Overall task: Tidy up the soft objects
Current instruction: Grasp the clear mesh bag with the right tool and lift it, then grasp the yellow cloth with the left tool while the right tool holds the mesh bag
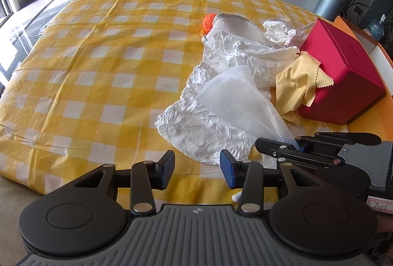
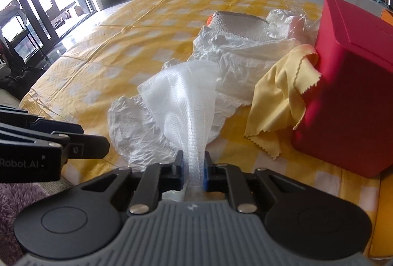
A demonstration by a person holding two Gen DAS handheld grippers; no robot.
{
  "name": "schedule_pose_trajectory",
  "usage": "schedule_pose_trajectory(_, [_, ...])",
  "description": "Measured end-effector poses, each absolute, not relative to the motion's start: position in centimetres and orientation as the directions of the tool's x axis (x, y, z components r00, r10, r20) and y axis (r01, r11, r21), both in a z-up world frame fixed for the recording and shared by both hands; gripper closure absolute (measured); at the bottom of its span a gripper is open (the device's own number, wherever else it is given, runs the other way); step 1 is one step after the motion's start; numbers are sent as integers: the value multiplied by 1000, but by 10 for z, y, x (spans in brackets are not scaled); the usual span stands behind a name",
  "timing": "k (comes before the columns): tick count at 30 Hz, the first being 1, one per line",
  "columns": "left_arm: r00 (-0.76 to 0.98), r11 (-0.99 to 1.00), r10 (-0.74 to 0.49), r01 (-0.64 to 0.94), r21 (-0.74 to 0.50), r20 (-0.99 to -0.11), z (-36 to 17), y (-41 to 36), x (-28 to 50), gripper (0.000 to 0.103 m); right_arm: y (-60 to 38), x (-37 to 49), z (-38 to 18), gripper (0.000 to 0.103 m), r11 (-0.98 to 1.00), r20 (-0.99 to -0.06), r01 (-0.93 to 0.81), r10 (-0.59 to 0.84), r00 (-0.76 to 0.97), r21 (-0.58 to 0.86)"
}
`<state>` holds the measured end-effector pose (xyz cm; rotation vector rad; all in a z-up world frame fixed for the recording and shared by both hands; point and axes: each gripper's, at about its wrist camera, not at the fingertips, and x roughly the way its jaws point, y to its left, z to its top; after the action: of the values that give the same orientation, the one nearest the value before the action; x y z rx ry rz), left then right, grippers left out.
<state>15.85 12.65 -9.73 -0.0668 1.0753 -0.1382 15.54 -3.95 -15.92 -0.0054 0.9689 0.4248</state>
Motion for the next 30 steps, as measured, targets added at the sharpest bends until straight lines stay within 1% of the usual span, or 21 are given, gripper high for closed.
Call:
schedule_pose_trajectory(1, [472,988,-153,88,-126,-868,-96,126,158,53,-42,153,-157,101,917,-795,-354,352,494,186])
schedule_pose_trajectory(4, [508,979,-198,139,-147,-838,-87,121,155,53,-48,146,-145,101,921,-791,-343,345,506,182])
schedule_pose_trajectory(6, [529,965,-250,209,-161,-811,-79,110,154,53,-55,141,-138,101,928,-791,-328,332,514,176])
schedule_pose_trajectory(9, [560,939,-298,320,-130,-773,-71,86,153,52,-69,134,-131,101,935,-813,-319,304,496,155])
schedule_pose_trajectory(13, [562,901,-343,423,-95,-753,-69,56,159,45,-100,126,-131,101,946,-858,-295,260,443,134])
schedule_pose_trajectory(16, [565,871,-371,487,-66,-737,-72,34,164,35,-124,127,-135,101,958,-896,-271,200,397,94])
schedule_pose_trajectory(19, [563,850,-360,526,-14,-744,-80,14,171,33,-136,130,-143,100,962,-920,-269,150,362,51])
schedule_pose_trajectory(20, [561,850,-348,527,-1,-751,-83,10,173,34,-138,132,-144,97,964,-918,-261,148,367,51])
schedule_pose_trajectory(22, [544,845,-344,535,1,-766,-89,5,174,34,-138,134,-143,84,958,-901,-275,188,391,80])
schedule_pose_trajectory(23, [521,840,-349,543,-13,-779,-94,4,174,34,-135,135,-144,76,952,-894,-294,207,397,90])
schedule_pose_trajectory(24, [497,837,-348,547,-24,-795,-98,4,174,37,-132,136,-144,62,944,-890,-319,218,401,88])
schedule_pose_trajectory(25, [478,839,-335,544,-25,-812,-103,3,174,41,-128,136,-144,55,934,-884,-348,227,409,79])
schedule_pose_trajectory(26, [467,843,-316,537,-19,-826,-108,4,174,55,-124,136,-144,53,923,-877,-378,236,419,68])
schedule_pose_trajectory(27, [458,848,-296,529,-10,-838,-112,3,175,62,-121,135,-144,46,912,-871,-405,248,424,62])
schedule_pose_trajectory(28, [451,855,-285,518,-11,-846,-115,5,175,62,-119,137,-145,36,896,-867,-439,267,421,63])
schedule_pose_trajectory(30, [439,867,-283,498,-31,-853,-116,8,178,65,-115,136,-146,28,872,-857,-485,300,418,69])
